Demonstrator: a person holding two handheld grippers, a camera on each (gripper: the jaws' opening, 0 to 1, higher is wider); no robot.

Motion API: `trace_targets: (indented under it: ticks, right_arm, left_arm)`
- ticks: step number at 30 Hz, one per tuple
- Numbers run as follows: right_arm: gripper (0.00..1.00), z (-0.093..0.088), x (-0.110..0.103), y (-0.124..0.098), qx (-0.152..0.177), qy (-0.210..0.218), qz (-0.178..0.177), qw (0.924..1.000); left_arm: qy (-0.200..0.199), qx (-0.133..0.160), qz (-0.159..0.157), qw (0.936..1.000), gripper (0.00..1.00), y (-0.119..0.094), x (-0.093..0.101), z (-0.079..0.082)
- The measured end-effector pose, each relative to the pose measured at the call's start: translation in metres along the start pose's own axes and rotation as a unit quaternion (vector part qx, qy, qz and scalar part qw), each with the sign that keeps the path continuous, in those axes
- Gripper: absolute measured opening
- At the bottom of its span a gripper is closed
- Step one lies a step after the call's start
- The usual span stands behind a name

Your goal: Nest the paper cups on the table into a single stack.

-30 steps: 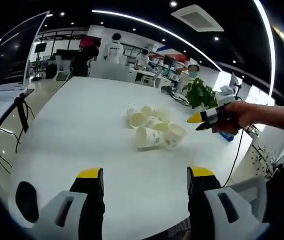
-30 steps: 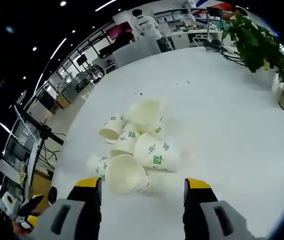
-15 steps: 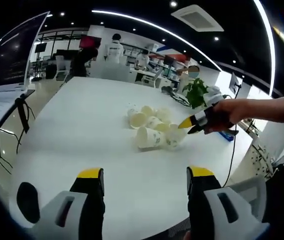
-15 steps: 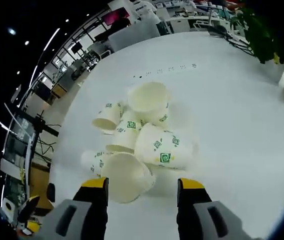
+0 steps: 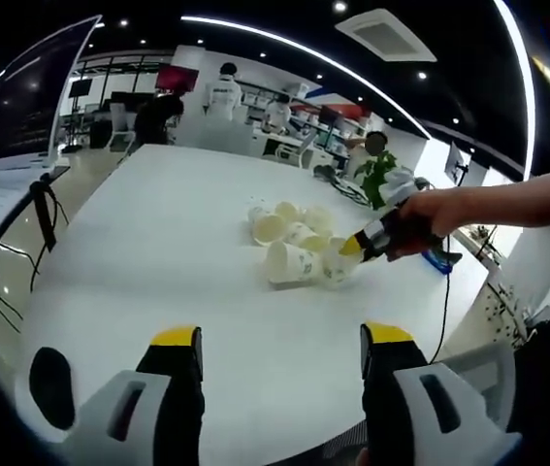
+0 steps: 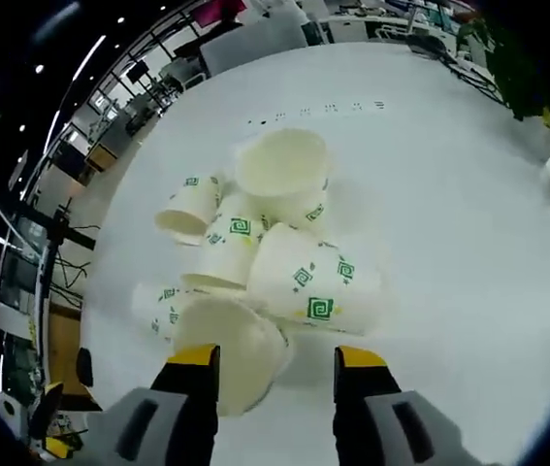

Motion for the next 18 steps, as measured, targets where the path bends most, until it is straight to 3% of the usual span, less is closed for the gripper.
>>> trace_targets:
  ticks: [3,13,18]
  right_arm:
    - [0.39,-0.0049,0.0046,0.0067,-0.025,-0.036,-0.028,0.9986]
    - [0.3,-0.0065,0.0051,0.0128,-0.034,-0.027,-0.034,0.9985]
    - [0.16,-0.0054,0.0046,0.0116,-0.031,-0.033,-0.037,0.9983]
  left_arm:
    - [-0.001,-0.001,0.0,1.0,0.65,-0.0003,-0.0013,-0.0014]
    - [-0.007,-0.004,0.003,1.0,0.64,-0.0022,-0.007,-0.0049]
    - [-0.006,-0.006,0.001,1.0,0.64,-0.0013,-0.0063,-0.0053]
Point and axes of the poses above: the point that each gripper's makers call its tool centre point, and the gripper's own axes: y roughly forward along the fingers, x roughly to its right, z roughly out of its top, the point moved 6 cm from there along -y, roughly backward along the fingers, and after that the axes turned 1 degree about -x, right-handed, at the moved point
